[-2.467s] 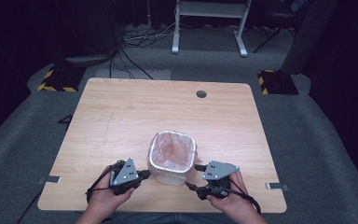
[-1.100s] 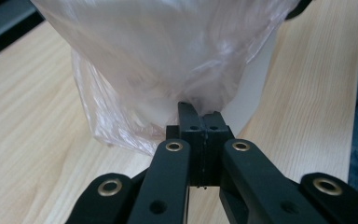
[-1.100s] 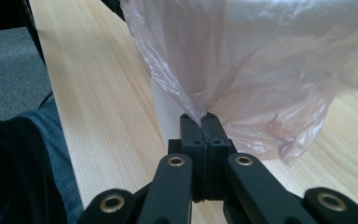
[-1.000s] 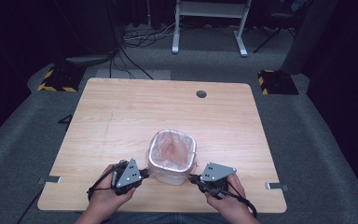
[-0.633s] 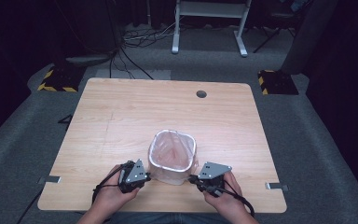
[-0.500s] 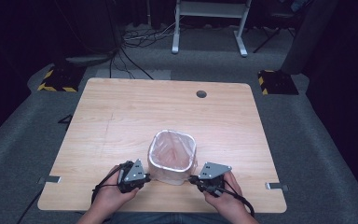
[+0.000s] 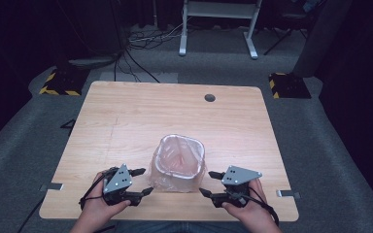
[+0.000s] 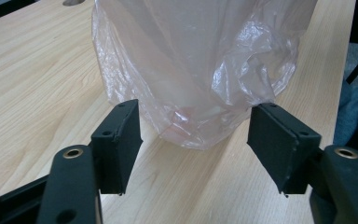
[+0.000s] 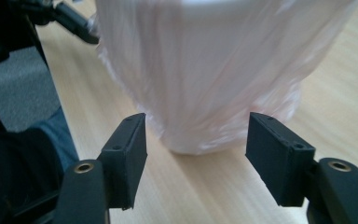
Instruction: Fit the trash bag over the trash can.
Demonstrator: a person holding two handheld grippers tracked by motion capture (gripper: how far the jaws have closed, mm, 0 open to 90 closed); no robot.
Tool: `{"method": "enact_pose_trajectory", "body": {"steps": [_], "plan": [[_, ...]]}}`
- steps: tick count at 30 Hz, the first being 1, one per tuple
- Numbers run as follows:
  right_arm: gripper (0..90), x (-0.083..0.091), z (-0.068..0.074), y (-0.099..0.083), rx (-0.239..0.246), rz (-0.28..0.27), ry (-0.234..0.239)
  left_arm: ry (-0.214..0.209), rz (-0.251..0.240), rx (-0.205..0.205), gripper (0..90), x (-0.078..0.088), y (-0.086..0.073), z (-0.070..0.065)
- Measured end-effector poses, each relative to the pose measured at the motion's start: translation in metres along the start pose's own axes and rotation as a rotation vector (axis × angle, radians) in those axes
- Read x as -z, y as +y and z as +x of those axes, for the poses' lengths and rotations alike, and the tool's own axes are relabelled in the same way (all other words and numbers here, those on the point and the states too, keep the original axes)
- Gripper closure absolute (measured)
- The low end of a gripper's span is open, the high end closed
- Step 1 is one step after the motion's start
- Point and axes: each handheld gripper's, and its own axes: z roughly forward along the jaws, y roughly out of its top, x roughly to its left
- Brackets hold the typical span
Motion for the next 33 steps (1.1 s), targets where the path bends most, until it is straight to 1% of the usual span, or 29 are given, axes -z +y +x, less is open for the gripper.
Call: {"method": "enact_pose_trajectory", "body": {"steps": [3,5,7,8,11,12,15,16,17,18,21,22,23,24,25,26,28,30,31,33], "plan": [[34.9,0.010,-0.006,0.010,-0.005,-0.039,-0.014,-0.008,0.015,-0.010,31.1,0.004,-0.001,0.001],[34.2,0.014,-0.009,0.015,-0.008,-0.052,-0.015,-0.017,0.029,-0.006,28.5,0.006,-0.002,0.001],[33.5,0.019,-0.013,0.023,-0.009,-0.071,-0.025,-0.019,0.037,-0.008,27.9,0.009,-0.005,0.002],[33.3,0.021,-0.015,0.025,-0.008,-0.074,-0.028,-0.018,0.040,-0.003,27.5,0.010,-0.006,0.002],[32.7,0.024,-0.020,0.036,-0.009,-0.085,-0.043,-0.001,0.030,0.010,27.3,0.013,-0.005,0.005],[32.7,0.024,-0.022,0.039,-0.006,-0.087,-0.048,0.014,0.022,0.012,27.4,0.013,-0.004,0.006],[32.6,0.025,-0.028,0.048,-0.010,-0.095,-0.062,0.033,-0.011,0.023,27.3,0.012,0.002,0.010],[32.6,0.024,-0.029,0.049,-0.013,-0.097,-0.062,0.050,-0.031,0.010,27.5,0.010,0.005,0.009],[32.6,0.024,-0.032,0.052,-0.020,-0.098,-0.064,0.056,-0.041,-0.001,27.8,0.007,0.006,0.008],[32.5,0.023,-0.033,0.053,-0.022,-0.097,-0.066,0.049,-0.039,-0.017,27.6,0.002,0.009,0.006],[32.5,0.020,-0.039,0.057,-0.033,-0.098,-0.064,0.035,-0.033,-0.032,27.5,-0.013,0.012,0.003],[32.5,0.020,-0.040,0.058,-0.034,-0.098,-0.063,0.039,-0.020,-0.047,27.5,-0.018,0.013,0.001],[32.5,0.019,-0.042,0.059,-0.035,-0.099,-0.065,0.036,-0.018,-0.055,27.6,-0.022,0.014,0.000],[32.5,0.019,-0.043,0.060,-0.032,-0.098,-0.065,0.026,-0.019,-0.057,28.2,-0.025,0.015,-0.002],[32.5,0.018,-0.043,0.061,-0.032,-0.099,-0.066,0.005,-0.019,-0.055,29.7,-0.028,0.016,-0.005],[32.5,0.018,-0.044,0.063,-0.030,-0.099,-0.067,-0.004,-0.019,-0.056,30.5,-0.030,0.017,-0.007],[32.6,0.019,-0.045,0.065,-0.025,-0.100,-0.069,-0.012,-0.008,-0.057,32.2,-0.034,0.019,-0.010],[32.6,0.019,-0.045,0.066,-0.023,-0.103,-0.067,-0.006,0.009,-0.058,31.4,-0.038,0.020,-0.014],[32.6,0.019,-0.046,0.067,-0.022,-0.106,-0.066,-0.014,0.023,-0.063,32.7,-0.039,0.021,-0.016],[32.6,0.019,-0.046,0.069,-0.020,-0.106,-0.065,-0.046,0.029,-0.062,36.2,-0.043,0.022,-0.019]]}}
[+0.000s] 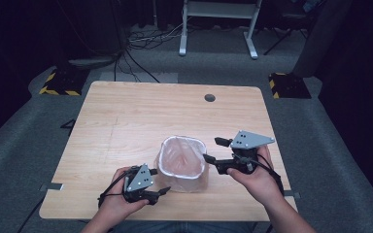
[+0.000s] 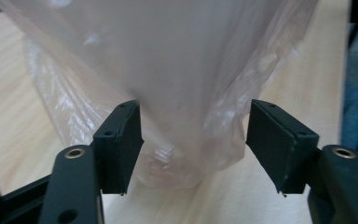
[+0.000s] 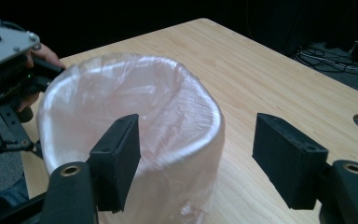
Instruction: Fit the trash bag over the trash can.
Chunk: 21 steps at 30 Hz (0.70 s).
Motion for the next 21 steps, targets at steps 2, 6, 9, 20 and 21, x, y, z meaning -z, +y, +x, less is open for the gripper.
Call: {"method": "enact_pose_trajectory", "body": {"steps": [2,6,9,20,21], "plan": [[32.6,0.000,0.000,0.002,-0.001,-0.003,0.001,0.000,0.009,-0.006,35.1,-0.003,0.001,-0.002],[32.6,0.000,0.000,0.006,0.004,-0.005,0.001,0.014,-0.011,0.000,31.1,0.000,0.000,-0.002],[32.6,-0.002,-0.002,0.009,0.005,-0.006,0.001,0.024,-0.055,0.013,26.5,0.008,-0.002,-0.002],[30.1,-0.020,-0.013,0.022,-0.002,0.047,0.002,0.131,-0.089,0.076,23.3,0.043,-0.011,0.017],[28.4,-0.022,-0.014,0.023,0.006,0.065,0.004,0.155,-0.085,0.091,23.3,0.046,-0.014,0.023]]}}
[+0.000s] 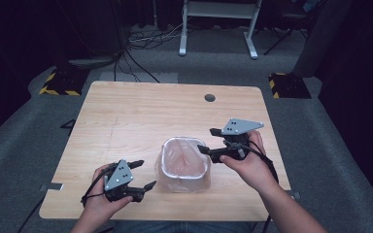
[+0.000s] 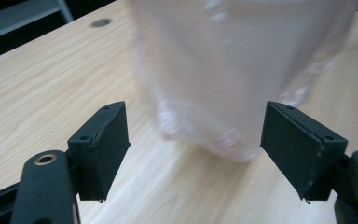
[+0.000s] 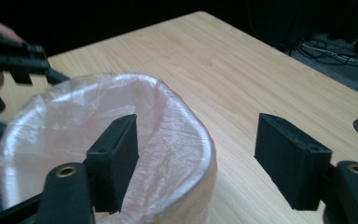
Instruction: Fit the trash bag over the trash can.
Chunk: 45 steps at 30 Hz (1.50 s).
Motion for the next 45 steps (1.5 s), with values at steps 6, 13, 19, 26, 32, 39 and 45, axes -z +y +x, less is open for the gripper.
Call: {"method": "enact_pose_trajectory", "body": {"steps": [6,13,19,26,32,39,45], "plan": [[28.4,-0.010,-0.009,0.006,0.006,0.068,-0.013,0.094,0.039,0.048,23.9,0.005,-0.010,0.019],[28.9,-0.022,-0.014,0.013,0.008,0.131,-0.007,0.120,0.068,0.067,24.1,0.002,-0.020,0.027],[29.2,-0.040,-0.013,0.017,0.028,0.208,-0.007,0.108,0.071,0.076,24.0,0.001,-0.022,0.026],[30.3,-0.057,-0.012,0.021,0.081,0.301,-0.046,0.111,0.078,0.073,23.9,0.002,-0.025,0.026],[30.6,-0.066,-0.011,0.022,0.110,0.394,-0.074,0.103,0.082,0.068,23.9,0.000,-0.025,0.025],[30.6,-0.079,-0.008,0.022,0.127,0.501,-0.097,0.093,0.087,0.064,23.7,-0.003,-0.025,0.023],[31.0,-0.086,-0.009,0.021,0.135,0.593,-0.102,0.086,0.093,0.064,23.7,-0.006,-0.026,0.023]]}}
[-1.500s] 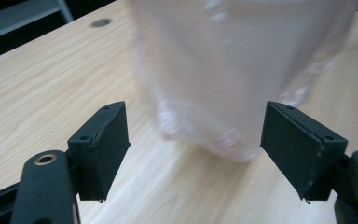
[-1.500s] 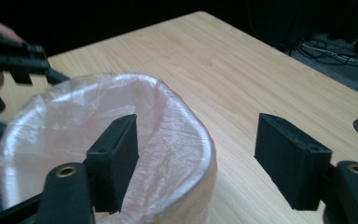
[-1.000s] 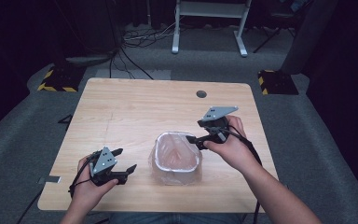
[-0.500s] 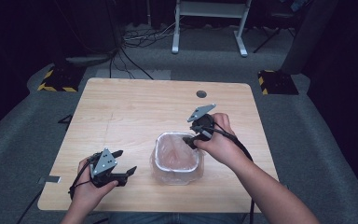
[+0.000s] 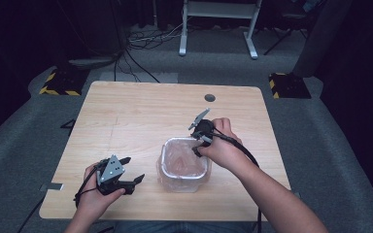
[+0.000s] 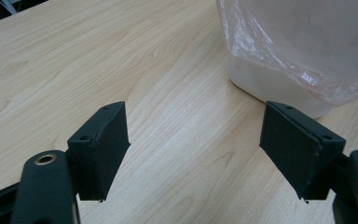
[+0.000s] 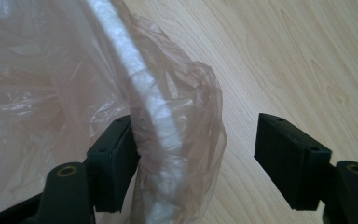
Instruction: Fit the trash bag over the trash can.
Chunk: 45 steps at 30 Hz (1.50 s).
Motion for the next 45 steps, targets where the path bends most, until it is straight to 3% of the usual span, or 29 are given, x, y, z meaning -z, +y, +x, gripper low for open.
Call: {"method": "enact_pose_trajectory", "body": {"steps": [5,9,13,15,22,27,32,37,40,43,45], "plan": [[31.1,0.001,0.001,0.000,0.014,0.004,0.014,0.001,0.000,-0.004,23.6,0.000,0.000,0.000],[30.7,0.014,0.003,-0.001,0.016,-0.059,0.046,0.000,-0.004,0.003,23.7,0.001,0.000,0.001],[28.8,0.035,0.004,0.003,0.038,-0.137,0.048,0.000,-0.001,0.000,23.7,0.000,0.000,0.000],[28.1,0.037,0.006,0.007,0.069,-0.143,0.038,0.000,0.000,-0.004,23.7,-0.001,0.000,0.000],[27.5,0.017,0.015,0.017,0.141,-0.060,0.037,-0.007,0.006,0.002,23.8,-0.002,-0.002,0.000],[27.4,0.015,0.025,0.030,0.198,-0.067,0.000,-0.013,0.012,0.003,23.7,-0.004,-0.002,0.000],[27.6,0.005,0.028,0.039,0.208,-0.041,0.001,-0.020,0.010,0.001,23.6,-0.003,-0.003,0.000],[28.5,-0.007,0.027,0.037,0.205,0.023,-0.078,-0.019,0.008,0.002,23.5,-0.003,-0.003,0.001],[29.7,-0.012,0.031,0.035,0.213,0.060,-0.096,-0.018,0.008,0.005,23.6,-0.003,-0.003,0.000],[29.6,-0.015,0.032,0.034,0.226,0.066,-0.106,-0.022,0.007,0.008,23.5,-0.003,-0.003,0.000],[29.2,-0.011,0.031,0.033,0.223,0.043,-0.084,-0.019,0.007,0.005,23.6,-0.002,-0.004,0.000]]}}
